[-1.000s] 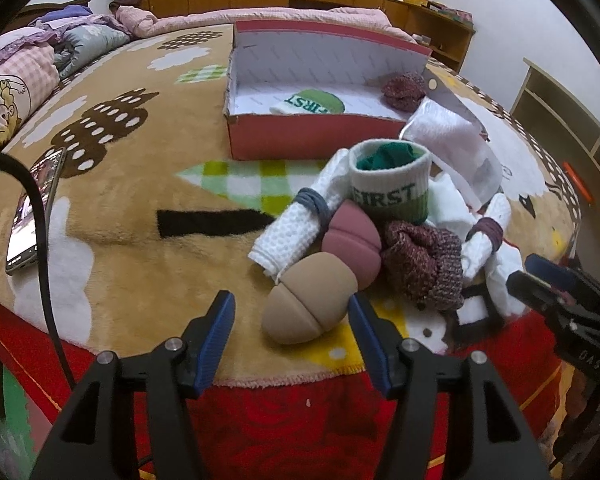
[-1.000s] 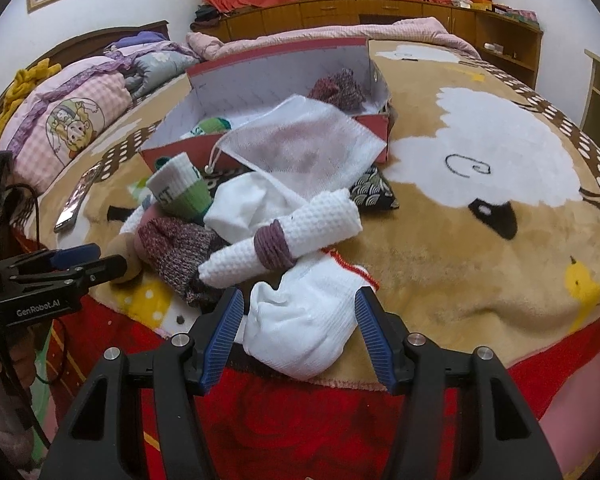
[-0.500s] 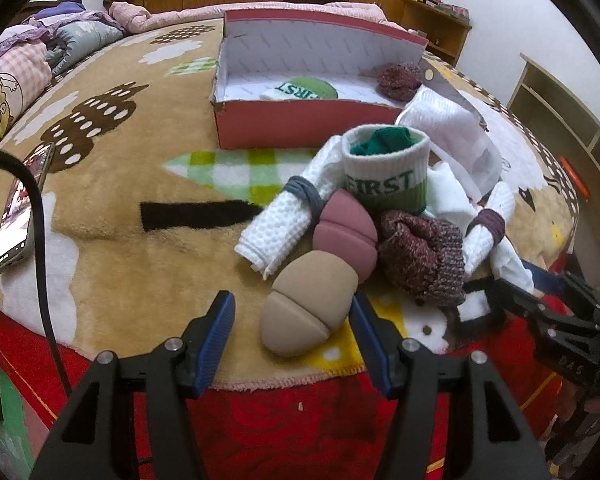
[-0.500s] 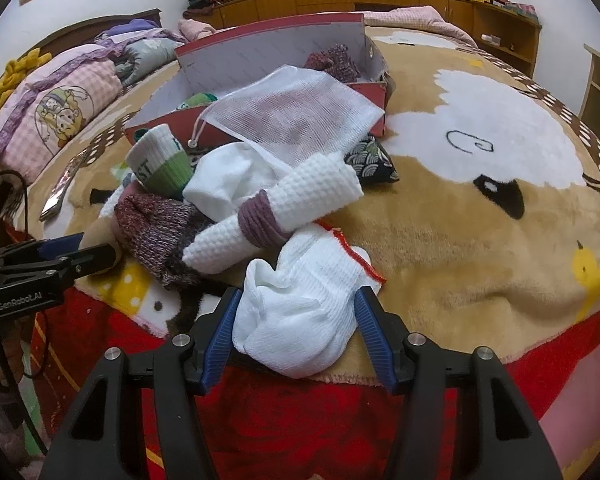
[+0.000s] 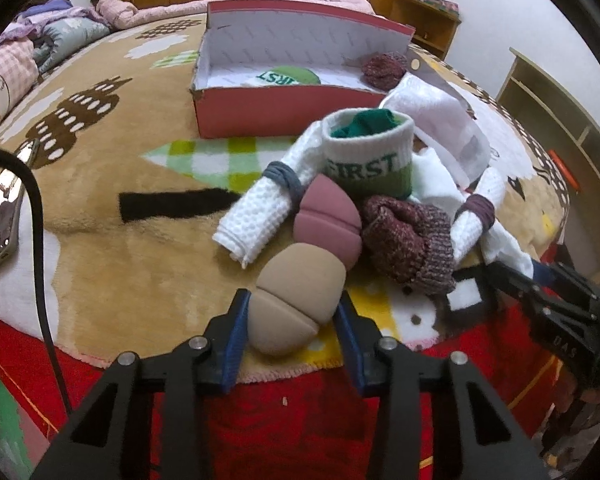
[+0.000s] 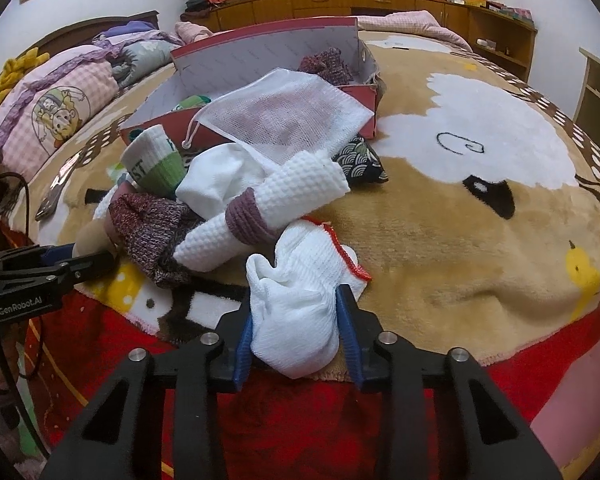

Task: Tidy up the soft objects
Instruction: 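Grasp the beige egg-shaped sponge with the left tool while the right tool grasps a white sock, then carry the beige sponge and white sock over the shoebox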

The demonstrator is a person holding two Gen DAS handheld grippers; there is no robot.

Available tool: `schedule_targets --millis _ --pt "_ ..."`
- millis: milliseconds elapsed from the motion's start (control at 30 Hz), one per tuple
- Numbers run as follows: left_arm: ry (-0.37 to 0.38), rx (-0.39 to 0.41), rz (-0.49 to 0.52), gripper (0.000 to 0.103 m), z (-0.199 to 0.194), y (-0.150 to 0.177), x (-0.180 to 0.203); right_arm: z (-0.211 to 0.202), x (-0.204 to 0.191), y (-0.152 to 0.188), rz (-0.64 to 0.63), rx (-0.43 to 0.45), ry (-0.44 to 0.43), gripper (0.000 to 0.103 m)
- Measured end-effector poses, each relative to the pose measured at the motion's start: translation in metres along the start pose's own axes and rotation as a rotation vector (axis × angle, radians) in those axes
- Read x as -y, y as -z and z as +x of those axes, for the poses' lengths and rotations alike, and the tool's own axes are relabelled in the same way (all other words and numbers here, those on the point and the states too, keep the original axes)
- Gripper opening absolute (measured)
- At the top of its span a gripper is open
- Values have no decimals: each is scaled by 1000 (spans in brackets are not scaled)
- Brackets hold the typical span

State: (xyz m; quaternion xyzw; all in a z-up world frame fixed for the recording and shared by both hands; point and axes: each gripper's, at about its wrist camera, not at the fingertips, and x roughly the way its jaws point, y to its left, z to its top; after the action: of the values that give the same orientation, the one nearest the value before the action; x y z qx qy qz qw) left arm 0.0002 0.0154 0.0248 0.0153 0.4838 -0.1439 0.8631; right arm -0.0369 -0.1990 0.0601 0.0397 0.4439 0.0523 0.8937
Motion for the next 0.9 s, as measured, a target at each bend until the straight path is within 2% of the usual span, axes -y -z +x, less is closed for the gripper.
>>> schedule_targets --millis 233,900 --pt "-6 18 10 40 -7 1 2 -5 2 -1 8 13 -5 31" --pt "20 97 -14 40 -41 -8 4 -42 -3 -14 -3 109 -21 30"
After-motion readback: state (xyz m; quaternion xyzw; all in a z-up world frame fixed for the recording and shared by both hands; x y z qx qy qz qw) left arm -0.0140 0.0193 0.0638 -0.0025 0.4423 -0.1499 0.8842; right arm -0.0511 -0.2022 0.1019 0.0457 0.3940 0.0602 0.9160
